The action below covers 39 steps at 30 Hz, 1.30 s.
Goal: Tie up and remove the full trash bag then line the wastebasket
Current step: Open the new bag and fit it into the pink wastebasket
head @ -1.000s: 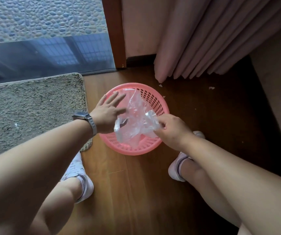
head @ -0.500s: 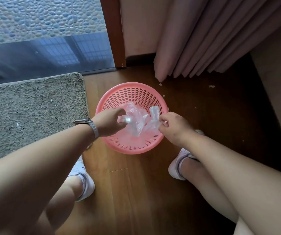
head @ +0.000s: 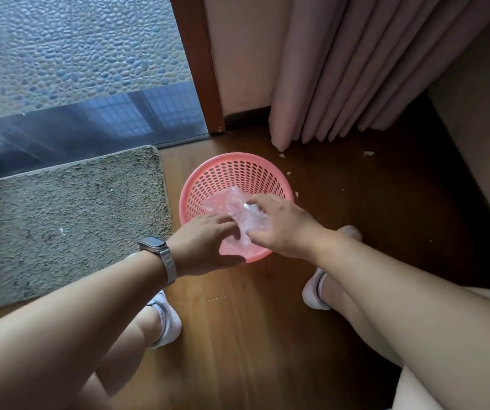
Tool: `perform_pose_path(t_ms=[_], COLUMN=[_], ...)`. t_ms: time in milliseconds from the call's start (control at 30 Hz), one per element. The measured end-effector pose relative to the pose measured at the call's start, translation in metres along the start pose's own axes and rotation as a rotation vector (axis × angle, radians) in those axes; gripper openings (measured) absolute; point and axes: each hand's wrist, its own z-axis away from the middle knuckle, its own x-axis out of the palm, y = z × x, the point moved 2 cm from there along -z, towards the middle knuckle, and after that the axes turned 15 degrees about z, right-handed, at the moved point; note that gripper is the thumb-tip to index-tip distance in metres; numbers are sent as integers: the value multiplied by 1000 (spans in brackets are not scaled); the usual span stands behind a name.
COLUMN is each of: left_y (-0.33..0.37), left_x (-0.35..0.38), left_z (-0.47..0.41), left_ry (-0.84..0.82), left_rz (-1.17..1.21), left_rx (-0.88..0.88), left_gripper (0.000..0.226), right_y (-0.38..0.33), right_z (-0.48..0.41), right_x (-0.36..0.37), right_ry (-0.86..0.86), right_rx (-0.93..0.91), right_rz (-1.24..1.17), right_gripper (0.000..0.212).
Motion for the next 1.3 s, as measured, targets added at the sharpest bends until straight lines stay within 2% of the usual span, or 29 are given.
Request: perform_pose_path(t_ms=[33, 67, 200, 300, 367, 433, 500, 567, 633, 733, 833, 933, 1033, 1133, 1200, 1267, 1300], left_y=[0, -3, -27, -46, -53, -56, -60, -63, -67, -81, -99, -105, -90, -60, -38, -25, -23], left_x=[2, 4, 1, 3, 7, 10, 14, 13, 6, -11, -23, -28, -28, -18, -6, 10, 18], left_z=[-1, -3, -7, -9, -13, -17, -18, -18, -17, -9, 7, 16, 12, 3, -4, -13, -17], left_ry=[4, 4, -33, -121, -170, -196, -217, -167, -37, 143, 207, 270, 313, 202, 98, 2, -54], left_rz=[-11, -41, -201, -266, -328, -373, -402, -374, -320, -266, -271, -289, -328, -401, -402, -378, -351], left_rx=[-8, -23, -64, -70, -54, -72, -105, -161, -232, -418, -627, -700, -518, -124, 116, 206, 163], left_gripper=[38, 38, 43, 55, 44, 27, 22, 20, 19, 16, 14, 12, 14, 25, 19, 17, 22], right_y=[2, 4, 18, 35, 47, 56, 62, 67, 70, 82, 92, 98, 99, 91, 86, 82, 80], right_z=[2, 3, 4, 2, 2, 4, 6, 7, 10, 19, 26, 30, 29, 27, 26, 24, 24], right_x=[1, 4, 17, 23, 26, 27, 27, 26, 21, 13, 14, 16, 20, 19, 18, 17, 16], right_ry=[-12, -32, -123, -178, -206, -215, -198, -161, -108, -112, -253, -308, -299, -263, -240, -235, -230], right_rx=[28, 53, 79, 95, 102, 103, 73, -15, -103, -125, 43, 272, 301, 262, 254, 260, 275], right_rz=[-3, -10, 63, 133, 178, 195, 249, 392, 532, 741, 784, 583, 392, 305, 269, 197, 143], right_gripper=[48, 43, 33, 19, 15, 19, 23, 23, 20, 21, 24, 30, 15, 19, 14, 6, 8])
